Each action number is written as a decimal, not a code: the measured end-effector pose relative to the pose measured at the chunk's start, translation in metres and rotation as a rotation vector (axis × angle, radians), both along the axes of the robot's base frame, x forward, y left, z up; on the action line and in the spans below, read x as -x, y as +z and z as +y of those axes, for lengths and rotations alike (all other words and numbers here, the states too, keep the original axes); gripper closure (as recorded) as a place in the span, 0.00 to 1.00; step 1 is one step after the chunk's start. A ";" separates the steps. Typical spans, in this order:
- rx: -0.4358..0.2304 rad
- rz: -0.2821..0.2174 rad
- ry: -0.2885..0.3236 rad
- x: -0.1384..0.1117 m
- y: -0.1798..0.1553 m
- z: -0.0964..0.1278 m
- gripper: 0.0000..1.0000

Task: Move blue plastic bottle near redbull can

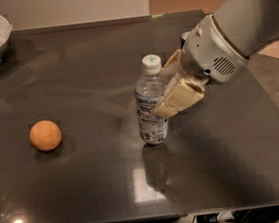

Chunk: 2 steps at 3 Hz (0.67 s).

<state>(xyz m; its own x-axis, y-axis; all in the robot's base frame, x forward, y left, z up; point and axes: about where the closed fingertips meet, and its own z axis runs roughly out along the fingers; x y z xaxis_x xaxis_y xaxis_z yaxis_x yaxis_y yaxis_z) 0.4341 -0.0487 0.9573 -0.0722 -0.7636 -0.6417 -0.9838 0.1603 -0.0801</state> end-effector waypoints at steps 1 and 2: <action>0.022 -0.013 -0.111 -0.026 0.007 -0.033 1.00; 0.033 -0.020 -0.226 -0.052 0.010 -0.069 1.00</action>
Offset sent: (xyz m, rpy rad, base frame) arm 0.0841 -0.1190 0.0135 -0.0430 -0.0245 -0.3725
